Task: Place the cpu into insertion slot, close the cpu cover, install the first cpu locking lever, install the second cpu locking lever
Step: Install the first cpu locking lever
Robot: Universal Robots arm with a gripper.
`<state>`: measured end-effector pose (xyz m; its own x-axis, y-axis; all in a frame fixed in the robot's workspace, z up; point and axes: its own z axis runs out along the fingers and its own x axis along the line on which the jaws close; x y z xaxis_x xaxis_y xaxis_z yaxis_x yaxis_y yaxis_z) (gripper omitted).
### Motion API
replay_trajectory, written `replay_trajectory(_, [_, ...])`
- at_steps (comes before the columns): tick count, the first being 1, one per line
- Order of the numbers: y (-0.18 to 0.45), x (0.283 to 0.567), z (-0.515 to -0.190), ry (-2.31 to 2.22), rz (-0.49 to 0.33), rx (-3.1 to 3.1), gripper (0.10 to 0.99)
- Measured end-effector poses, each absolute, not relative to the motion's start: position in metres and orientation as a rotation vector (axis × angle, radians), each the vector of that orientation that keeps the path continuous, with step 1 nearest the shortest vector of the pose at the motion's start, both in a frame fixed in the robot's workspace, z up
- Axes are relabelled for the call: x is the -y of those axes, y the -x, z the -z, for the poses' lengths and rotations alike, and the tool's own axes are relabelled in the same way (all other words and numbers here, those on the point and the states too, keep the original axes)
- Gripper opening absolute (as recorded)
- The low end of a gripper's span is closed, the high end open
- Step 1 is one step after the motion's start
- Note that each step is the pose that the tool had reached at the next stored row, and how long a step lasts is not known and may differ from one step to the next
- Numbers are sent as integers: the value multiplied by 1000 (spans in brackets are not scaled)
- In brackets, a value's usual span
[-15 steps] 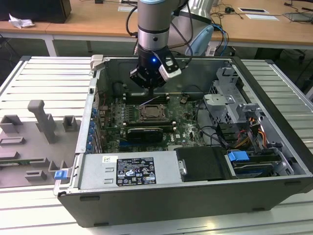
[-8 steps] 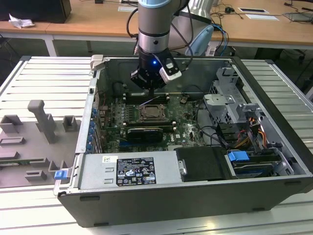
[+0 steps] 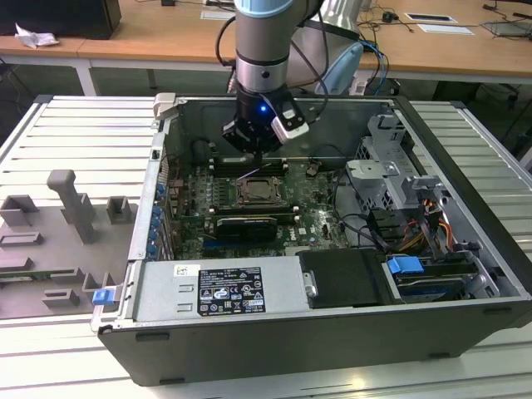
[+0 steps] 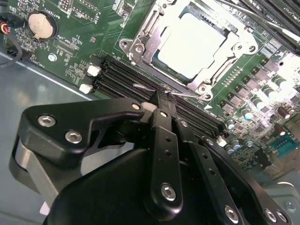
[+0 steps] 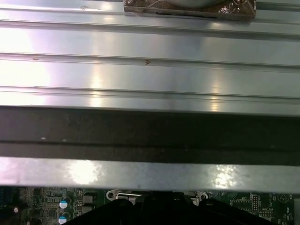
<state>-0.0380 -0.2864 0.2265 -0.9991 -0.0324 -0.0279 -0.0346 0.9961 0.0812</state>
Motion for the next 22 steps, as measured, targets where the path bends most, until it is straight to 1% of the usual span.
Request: replay_trajectory(22, [21, 286, -206, 103, -134, -3112, 106])
